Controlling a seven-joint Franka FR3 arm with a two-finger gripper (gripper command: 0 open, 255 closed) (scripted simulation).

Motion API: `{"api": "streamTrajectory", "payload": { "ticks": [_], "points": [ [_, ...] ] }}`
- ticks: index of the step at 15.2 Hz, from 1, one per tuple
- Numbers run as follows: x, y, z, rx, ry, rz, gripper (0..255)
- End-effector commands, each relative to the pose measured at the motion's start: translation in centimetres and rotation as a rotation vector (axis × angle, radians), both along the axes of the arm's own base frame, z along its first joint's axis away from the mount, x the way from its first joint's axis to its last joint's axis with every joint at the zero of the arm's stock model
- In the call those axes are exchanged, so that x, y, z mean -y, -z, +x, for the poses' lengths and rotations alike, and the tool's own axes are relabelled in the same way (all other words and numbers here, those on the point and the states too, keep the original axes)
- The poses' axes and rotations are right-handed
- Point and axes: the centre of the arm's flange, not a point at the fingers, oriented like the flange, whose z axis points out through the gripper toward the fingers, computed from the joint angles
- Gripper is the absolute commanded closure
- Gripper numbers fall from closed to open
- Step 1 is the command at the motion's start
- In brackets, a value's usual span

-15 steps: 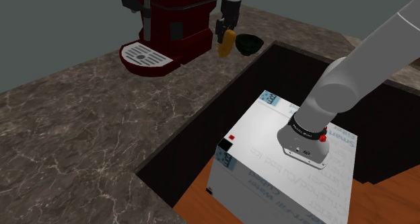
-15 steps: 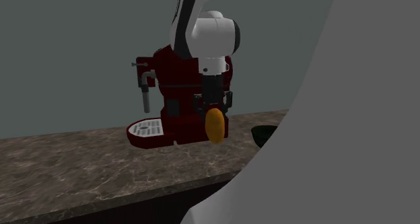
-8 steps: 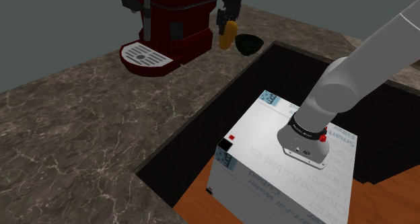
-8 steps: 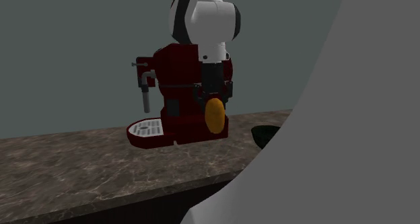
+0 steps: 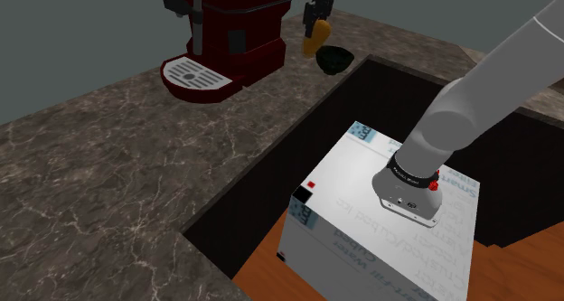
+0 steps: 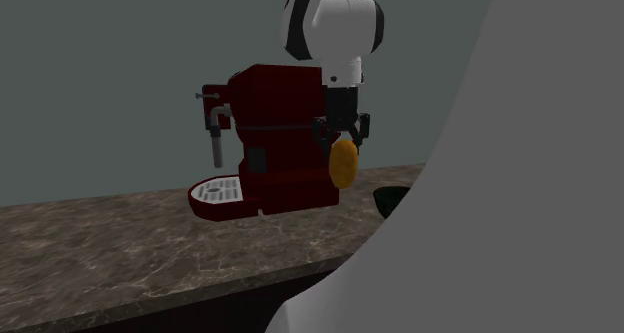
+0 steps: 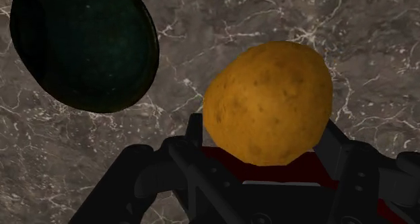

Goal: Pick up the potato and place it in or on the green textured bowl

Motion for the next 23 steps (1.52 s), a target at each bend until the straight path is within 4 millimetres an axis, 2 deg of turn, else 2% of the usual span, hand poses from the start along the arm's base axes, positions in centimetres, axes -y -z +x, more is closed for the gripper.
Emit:
{"api": "streamTrajectory", "payload": {
  "ticks": [1, 13, 23],
  "points": [
    [2.8, -0.1, -0.2, 0.000, -0.001, 0.000, 255],
    [18.9, -0.5, -0.2, 0.000, -0.001, 0.000, 255],
    [18.9, 4.8, -0.2, 0.000, -0.001, 0.000, 255]
  ]
}}
